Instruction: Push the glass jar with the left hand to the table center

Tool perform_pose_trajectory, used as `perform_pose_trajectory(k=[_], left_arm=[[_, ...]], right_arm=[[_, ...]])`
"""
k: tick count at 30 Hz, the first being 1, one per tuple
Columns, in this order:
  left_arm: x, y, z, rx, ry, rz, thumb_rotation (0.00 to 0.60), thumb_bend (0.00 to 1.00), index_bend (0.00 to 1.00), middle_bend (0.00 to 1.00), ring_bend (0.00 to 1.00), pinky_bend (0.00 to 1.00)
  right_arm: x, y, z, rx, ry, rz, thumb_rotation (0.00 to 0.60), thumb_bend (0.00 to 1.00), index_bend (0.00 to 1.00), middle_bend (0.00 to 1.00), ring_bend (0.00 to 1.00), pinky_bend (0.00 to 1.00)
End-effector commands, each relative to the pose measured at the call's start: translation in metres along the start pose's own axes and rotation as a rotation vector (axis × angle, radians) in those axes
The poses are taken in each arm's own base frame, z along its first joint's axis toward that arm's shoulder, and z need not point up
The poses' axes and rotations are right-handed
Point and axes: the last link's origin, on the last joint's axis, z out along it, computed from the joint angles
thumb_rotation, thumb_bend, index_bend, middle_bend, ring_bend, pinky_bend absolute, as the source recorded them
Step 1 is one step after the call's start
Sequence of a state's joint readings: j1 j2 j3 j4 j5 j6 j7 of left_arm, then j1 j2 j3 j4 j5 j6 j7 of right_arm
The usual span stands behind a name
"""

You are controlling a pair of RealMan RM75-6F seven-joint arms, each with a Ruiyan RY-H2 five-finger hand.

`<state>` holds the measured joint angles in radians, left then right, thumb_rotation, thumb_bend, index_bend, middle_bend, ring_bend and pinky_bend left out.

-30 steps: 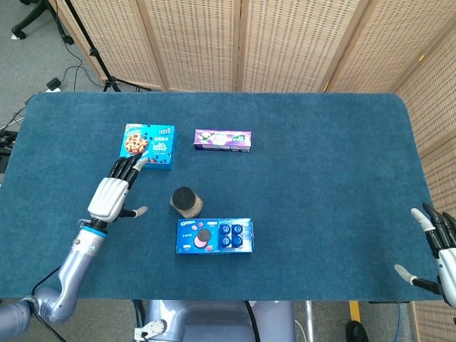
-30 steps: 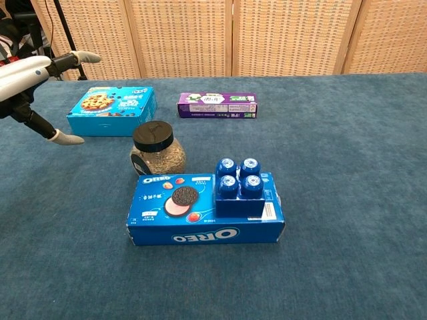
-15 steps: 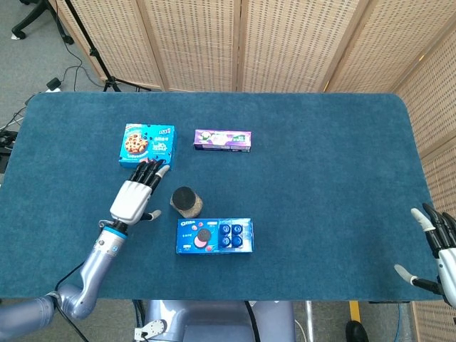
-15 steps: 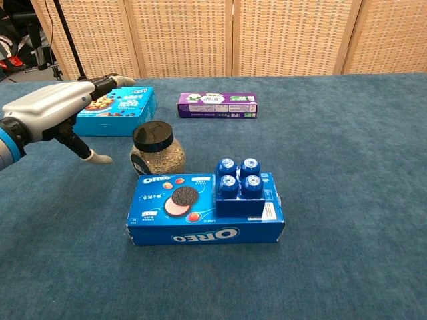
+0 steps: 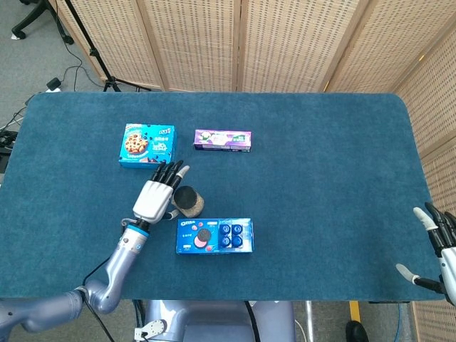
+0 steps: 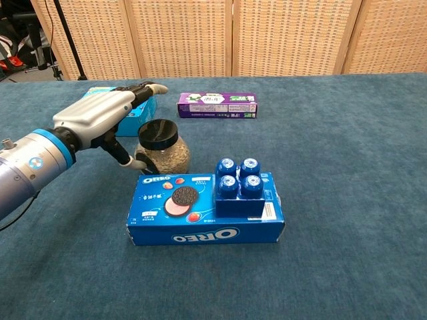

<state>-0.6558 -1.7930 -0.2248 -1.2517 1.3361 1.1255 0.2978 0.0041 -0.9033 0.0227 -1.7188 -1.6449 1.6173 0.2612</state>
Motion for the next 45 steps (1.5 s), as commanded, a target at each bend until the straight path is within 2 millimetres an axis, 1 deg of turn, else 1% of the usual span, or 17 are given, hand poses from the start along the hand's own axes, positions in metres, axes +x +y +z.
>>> perform_pose_trajectory(k=[1, 6, 12, 16, 20, 27, 30, 33, 36, 38, 45], left_arm=[[-0.001, 0.006, 0.008, 0.001, 0.015, 0.008, 0.600, 0.00, 0.00, 0.00, 0.00, 0.00], [-0.006, 0.013, 0.018, 0.012, 0.008, -0.001, 0.600, 0.00, 0.00, 0.00, 0.00, 0.00], [-0.007, 0.016, 0.029, 0.019, 0.015, 0.011, 0.600, 0.00, 0.00, 0.00, 0.00, 0.00], [-0.006, 0.019, 0.042, 0.020, 0.025, 0.046, 0.600, 0.00, 0.00, 0.00, 0.00, 0.00], [-0.008, 0.027, 0.060, 0.033, 0.014, 0.064, 0.600, 0.00, 0.00, 0.00, 0.00, 0.00], [-0.013, 0.039, 0.079, 0.032, 0.011, 0.072, 0.600, 0.00, 0.00, 0.00, 0.00, 0.00], [-0.012, 0.042, 0.088, 0.047, 0.019, 0.047, 0.600, 0.00, 0.00, 0.00, 0.00, 0.00], [-0.008, 0.041, 0.089, 0.051, 0.036, 0.031, 0.600, 0.00, 0.00, 0.00, 0.00, 0.00], [-0.001, 0.035, 0.082, 0.046, 0.042, 0.009, 0.600, 0.00, 0.00, 0.00, 0.00, 0.00], [0.003, 0.030, 0.076, 0.041, 0.023, 0.017, 0.600, 0.00, 0.00, 0.00, 0.00, 0.00], [0.036, 0.006, 0.045, 0.041, 0.033, 0.032, 0.600, 0.00, 0.00, 0.00, 0.00, 0.00]], right_arm=[[0.001, 0.001, 0.000, -0.001, 0.000, 0.004, 0.600, 0.00, 0.00, 0.00, 0.00, 0.00], [0.002, 0.002, 0.001, -0.003, -0.002, 0.012, 0.600, 0.00, 0.00, 0.00, 0.00, 0.00], [0.004, 0.005, 0.003, -0.017, 0.001, 0.025, 0.600, 0.00, 0.00, 0.00, 0.00, 0.00], [0.005, 0.008, 0.005, -0.024, -0.005, 0.031, 0.600, 0.00, 0.00, 0.00, 0.00, 0.00], [0.005, 0.011, 0.008, -0.042, -0.009, 0.036, 0.600, 0.00, 0.00, 0.00, 0.00, 0.00], [0.003, 0.013, 0.012, -0.058, -0.015, 0.034, 0.600, 0.00, 0.00, 0.00, 0.00, 0.00], [0.004, 0.015, 0.015, -0.067, -0.013, 0.035, 0.600, 0.00, 0.00, 0.00, 0.00, 0.00], [0.004, 0.016, 0.016, -0.069, -0.013, 0.037, 0.600, 0.00, 0.00, 0.00, 0.00, 0.00], [0.005, 0.016, 0.015, -0.066, -0.012, 0.039, 0.600, 0.00, 0.00, 0.00, 0.00, 0.00], [0.005, 0.015, 0.014, -0.062, -0.012, 0.039, 0.600, 0.00, 0.00, 0.00, 0.00, 0.00], [0.003, 0.010, 0.010, -0.043, -0.014, 0.024, 0.600, 0.00, 0.00, 0.00, 0.00, 0.00]])
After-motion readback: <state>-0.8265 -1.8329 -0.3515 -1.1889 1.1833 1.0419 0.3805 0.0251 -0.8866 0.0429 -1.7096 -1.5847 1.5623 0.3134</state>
